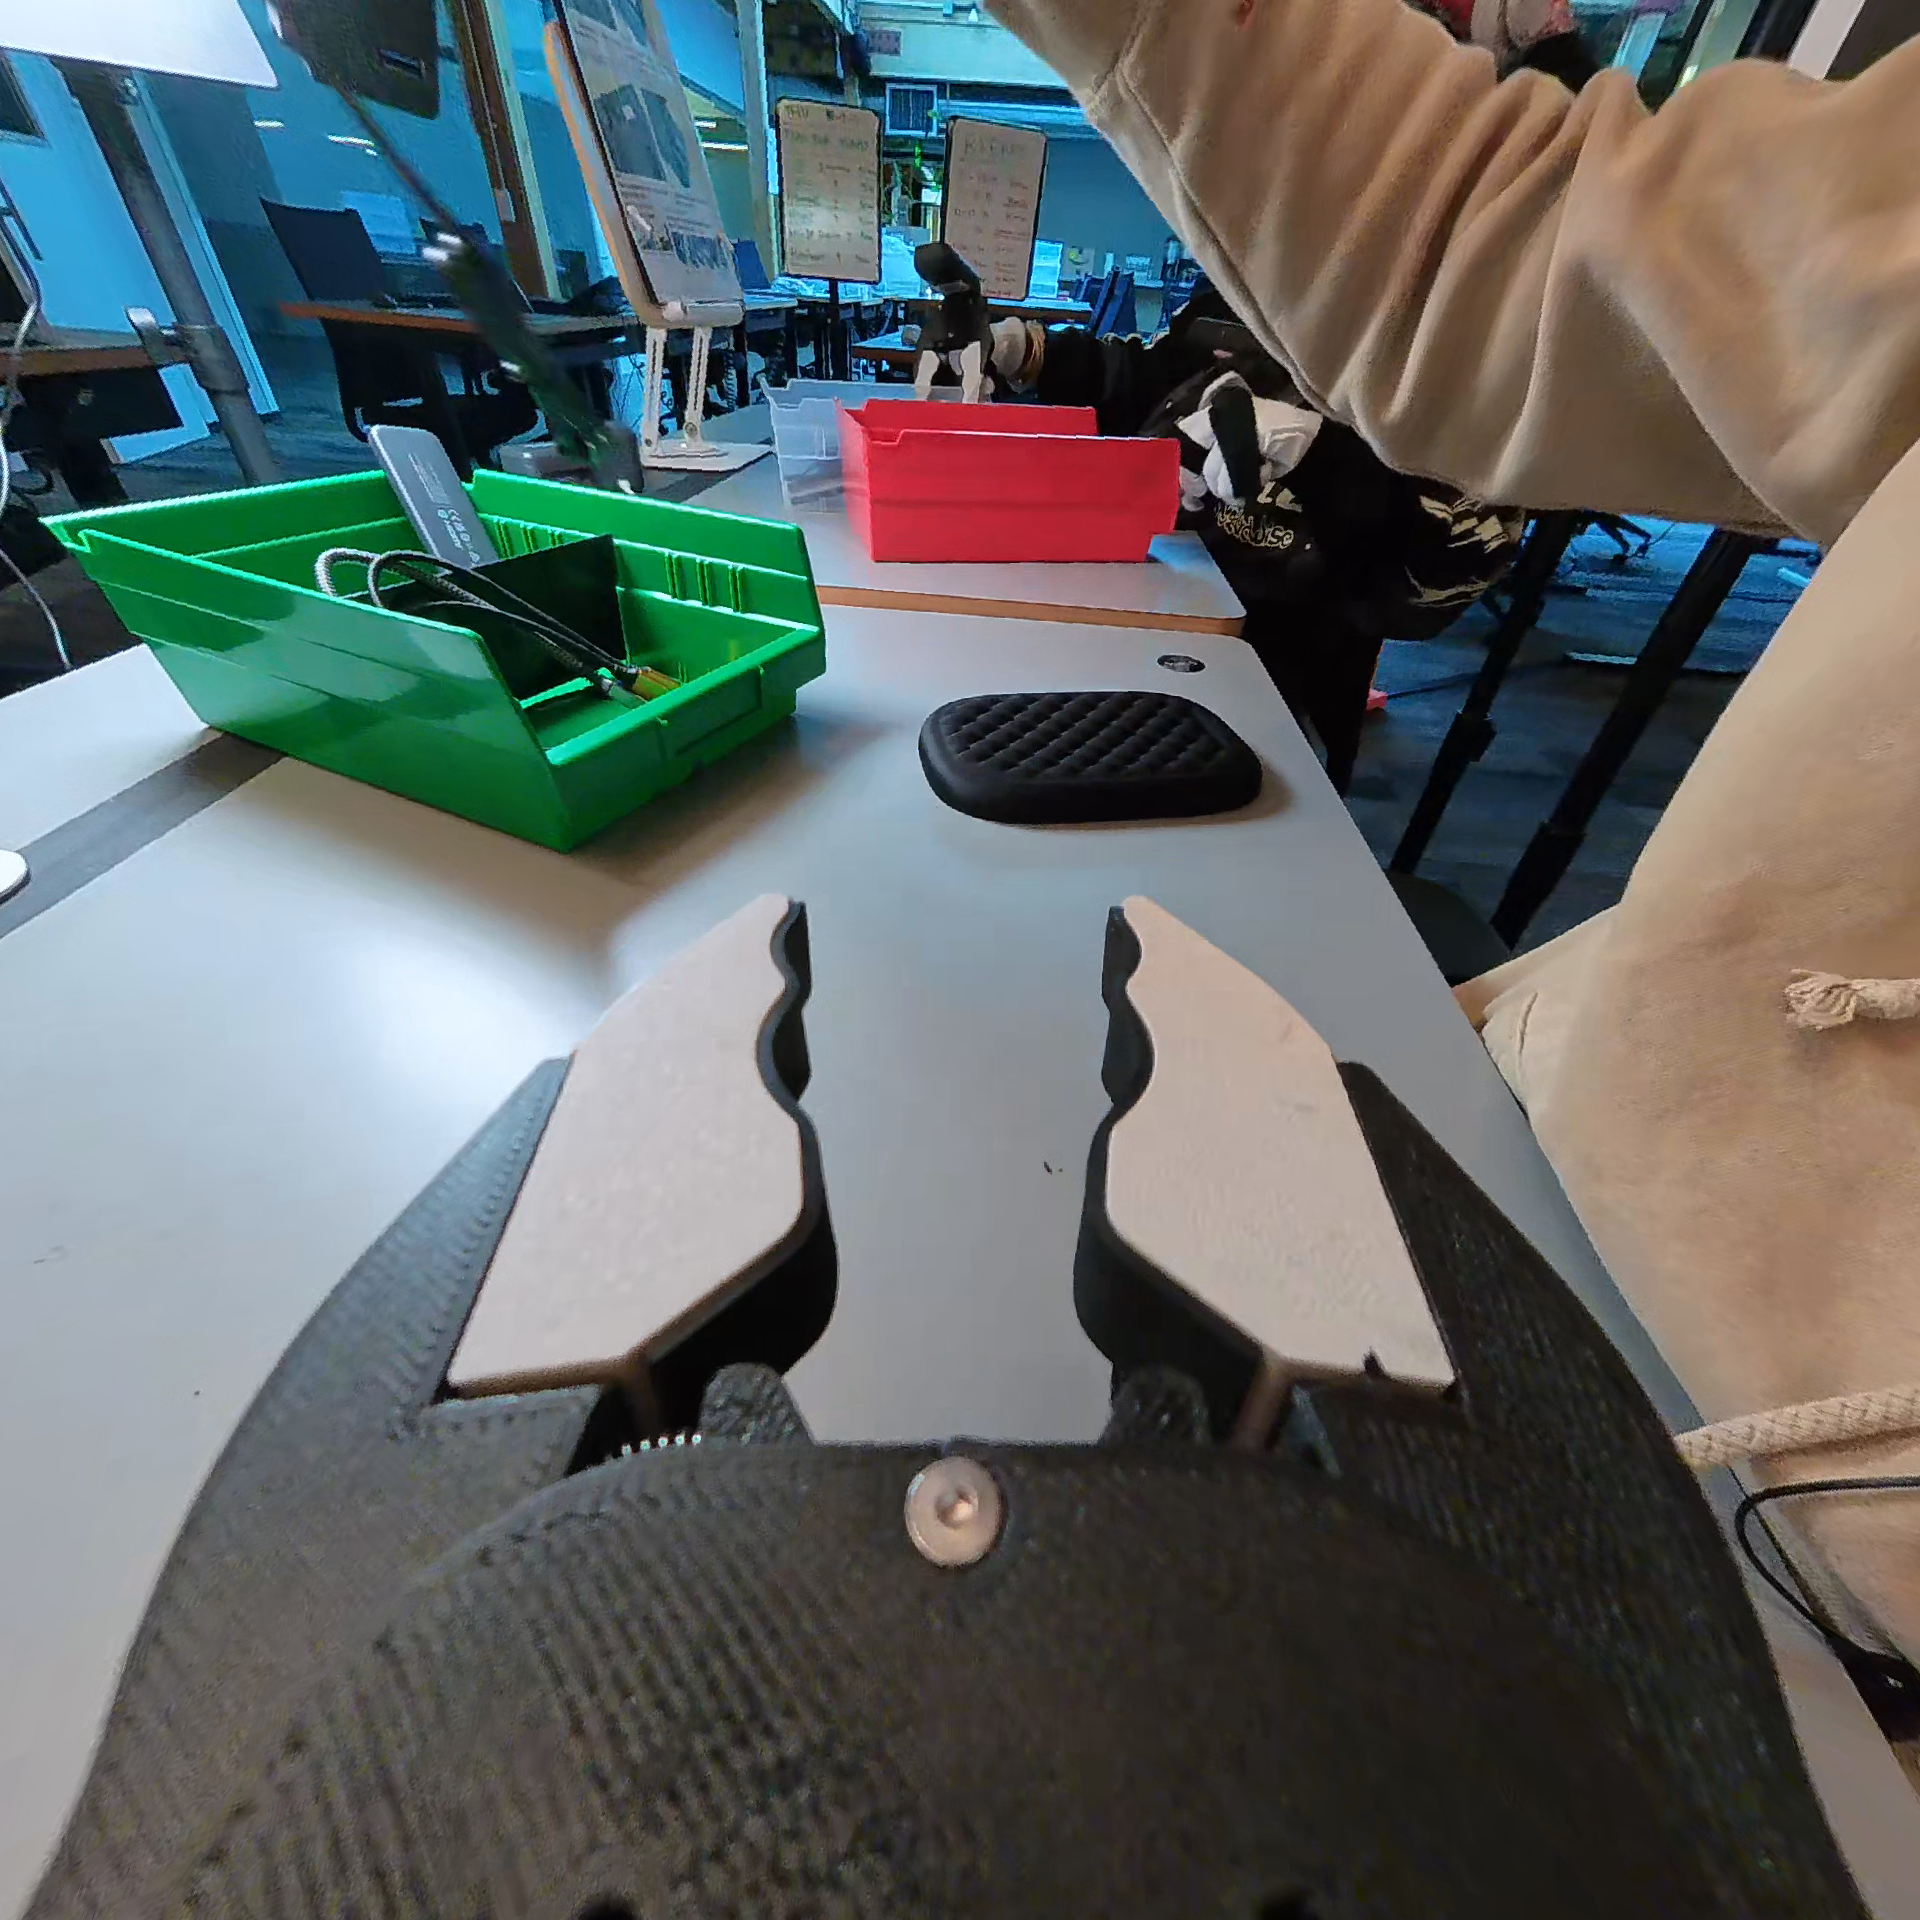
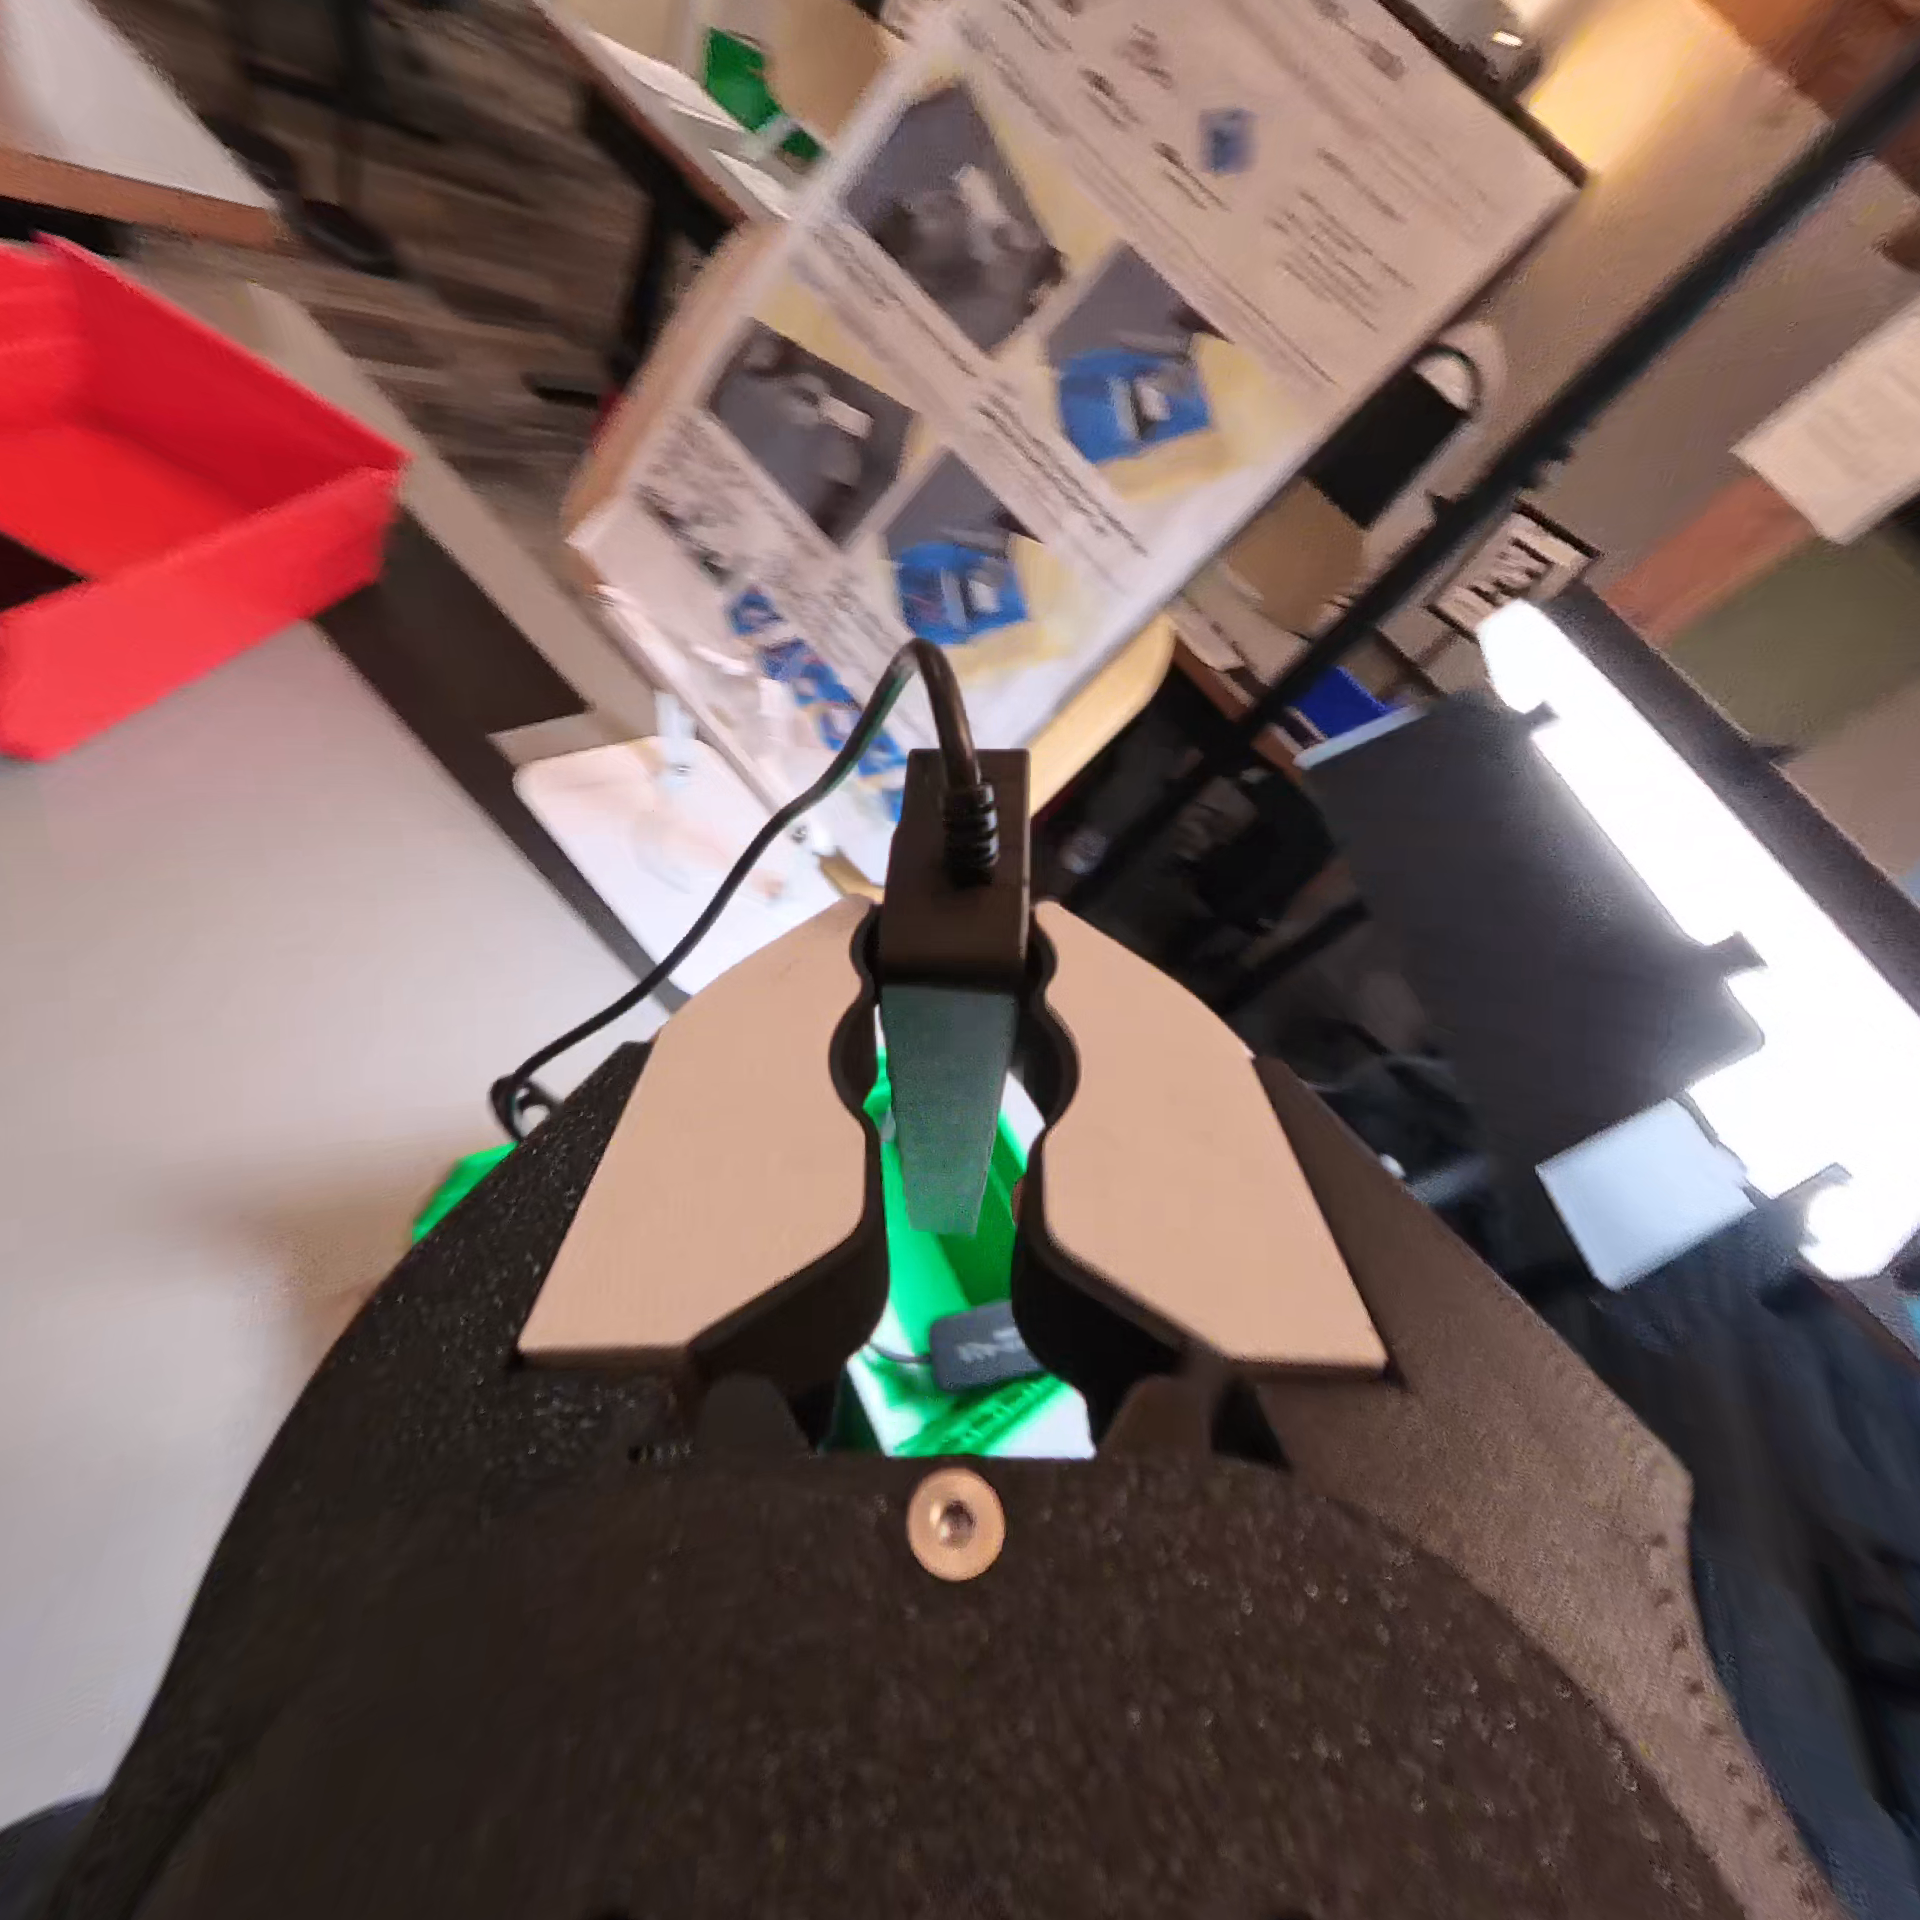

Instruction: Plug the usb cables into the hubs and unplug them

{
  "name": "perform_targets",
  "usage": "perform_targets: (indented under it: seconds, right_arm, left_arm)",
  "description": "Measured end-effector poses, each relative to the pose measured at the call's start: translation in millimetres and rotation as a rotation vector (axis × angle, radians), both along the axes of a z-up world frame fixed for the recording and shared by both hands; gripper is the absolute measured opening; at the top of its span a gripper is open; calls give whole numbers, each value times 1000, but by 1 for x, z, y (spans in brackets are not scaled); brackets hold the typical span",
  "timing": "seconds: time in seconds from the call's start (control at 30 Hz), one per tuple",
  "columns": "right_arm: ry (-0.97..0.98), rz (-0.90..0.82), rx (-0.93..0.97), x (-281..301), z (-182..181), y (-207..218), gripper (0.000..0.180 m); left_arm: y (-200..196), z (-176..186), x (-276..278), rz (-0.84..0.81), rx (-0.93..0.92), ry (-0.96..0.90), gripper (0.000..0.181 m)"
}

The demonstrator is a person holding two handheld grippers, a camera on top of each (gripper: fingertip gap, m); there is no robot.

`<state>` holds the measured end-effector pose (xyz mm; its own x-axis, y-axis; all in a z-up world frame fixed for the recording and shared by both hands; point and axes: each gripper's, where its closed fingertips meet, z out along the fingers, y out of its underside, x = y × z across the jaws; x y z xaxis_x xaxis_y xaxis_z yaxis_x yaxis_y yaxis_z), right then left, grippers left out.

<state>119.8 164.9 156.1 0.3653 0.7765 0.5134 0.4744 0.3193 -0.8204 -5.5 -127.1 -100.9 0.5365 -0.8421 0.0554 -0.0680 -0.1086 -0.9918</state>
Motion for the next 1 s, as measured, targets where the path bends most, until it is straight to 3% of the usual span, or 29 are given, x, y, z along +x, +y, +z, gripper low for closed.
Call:
perform_targets:
  seconds: [0.13, 0.27, 0.5, 0.7, 0.77, 0.83, 0.9, 1.0]
  right_arm:
    - [45, -147, 21, 17, -9, 53, 24]
    - [58, -201, -72, 19, -49, 88, 24]
    - [129, -200, -337, 3, -144, 121, 24]
    - [405, -223, -703, 5, -193, 151, 24]
    - [415, -300, -792, 14, -210, 162, 24]
    - [339, -413, -786, 31, -222, 172, 26]
    - [155, -562, -676, 55, -233, 183, 39]
    - [-17, -629, -525, 73, -230, 185, 49]
  left_arm:
    - [1, -3, 0, 0, -9, 7, 54]
    - [2, -5, -1, 2, -19, 3, 54]
    - [5, -6, -5, 18, -24, -1, 54]
    - [12, -4, -16, 79, -13, -12, 54]
    - [16, -2, -23, 114, -10, -23, 55]
    - [22, -1, -32, 171, -11, -36, 56]
    - [30, 0, -42, 237, -19, -54, 58]
    - [39, 1, -59, 339, -32, -77, 60]
